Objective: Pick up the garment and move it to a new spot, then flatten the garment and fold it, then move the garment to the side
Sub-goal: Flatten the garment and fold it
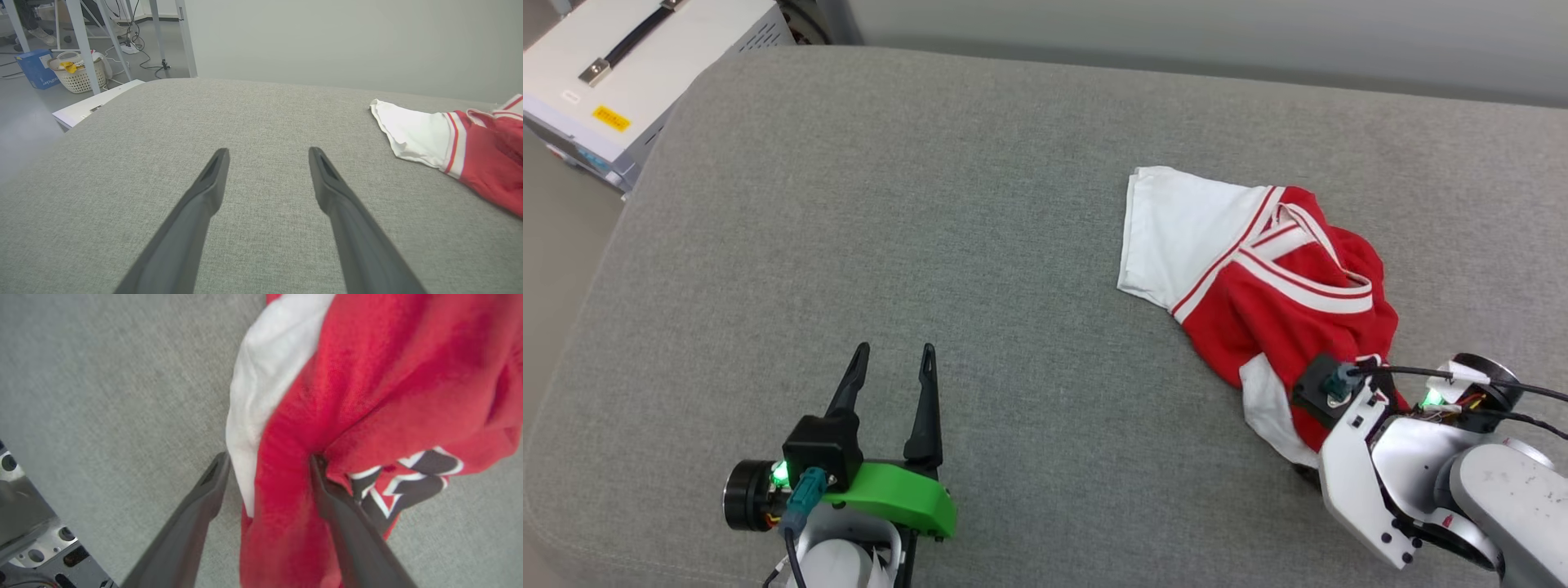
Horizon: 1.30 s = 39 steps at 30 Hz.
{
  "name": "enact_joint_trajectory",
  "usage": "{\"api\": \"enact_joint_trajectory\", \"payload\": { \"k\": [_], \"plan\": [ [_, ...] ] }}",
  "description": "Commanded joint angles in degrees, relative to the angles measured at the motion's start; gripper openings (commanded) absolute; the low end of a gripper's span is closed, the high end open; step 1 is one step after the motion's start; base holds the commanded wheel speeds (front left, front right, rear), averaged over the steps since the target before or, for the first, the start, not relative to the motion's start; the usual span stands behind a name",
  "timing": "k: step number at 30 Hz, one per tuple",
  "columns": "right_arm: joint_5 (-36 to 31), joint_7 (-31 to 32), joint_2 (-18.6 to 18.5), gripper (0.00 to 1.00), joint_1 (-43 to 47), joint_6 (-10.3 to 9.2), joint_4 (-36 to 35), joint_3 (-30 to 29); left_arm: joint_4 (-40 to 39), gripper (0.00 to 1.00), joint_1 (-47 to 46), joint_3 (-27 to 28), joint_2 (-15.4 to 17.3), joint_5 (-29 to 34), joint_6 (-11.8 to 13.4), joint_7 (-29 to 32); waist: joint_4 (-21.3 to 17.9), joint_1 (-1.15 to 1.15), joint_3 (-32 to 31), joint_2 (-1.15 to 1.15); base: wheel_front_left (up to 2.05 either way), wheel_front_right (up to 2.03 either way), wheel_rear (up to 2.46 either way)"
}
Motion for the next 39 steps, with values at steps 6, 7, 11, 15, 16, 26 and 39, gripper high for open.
{"api": "enact_joint_trajectory", "payload": {
  "k": [6,7,11,15,16,26,39],
  "plan": [
    [1.06,-0.57,0.32,1.00,-0.60,-0.05,9.18,5.34,0.41,1.00,-2.36,-0.83,-0.27,-0.85,0.64,-0.33,2.29,0.00,3.16,0.28,0.00,0.00,0.00],
    [1.39,-1.34,0.66,1.00,-0.53,-0.05,10.00,5.63,0.46,1.00,-2.45,-0.88,-0.27,-0.93,0.74,-0.33,2.31,0.00,3.16,0.28,0.00,0.00,0.00],
    [2.50,-5.68,1.77,0.47,-0.96,-0.05,11.11,6.85,0.81,1.00,-2.23,-0.60,-0.27,-1.05,1.13,-0.33,1.75,0.00,2.40,0.28,0.00,0.00,0.00],
    [2.67,-10.72,2.13,0.00,-1.69,-0.05,10.92,6.78,1.44,1.00,-1.52,-0.34,-0.27,-0.96,1.15,-0.33,0.43,0.00,0.38,0.28,0.00,0.00,0.00],
    [2.77,-12.09,2.17,0.00,-1.70,-0.05,10.68,6.38,1.55,1.00,-1.29,-0.32,-0.27,-0.90,1.13,-0.33,0.06,0.00,-0.24,0.28,0.00,0.00,0.00],
    [9.25,-22.35,4.19,0.00,4.39,-0.05,3.66,-7.25,1.76,1.00,1.27,1.03,-0.27,0.07,0.91,-0.33,-3.16,0.00,-5.00,0.28,0.00,0.00,0.00],
    [22.40,-31.23,12.65,0.00,15.19,-0.05,7.01,-36.28,1.76,1.00,2.66,1.84,-0.27,0.38,0.75,-0.33,-5.03,0.00,-5.61,0.28,0.00,0.00,0.00]
  ]
}}
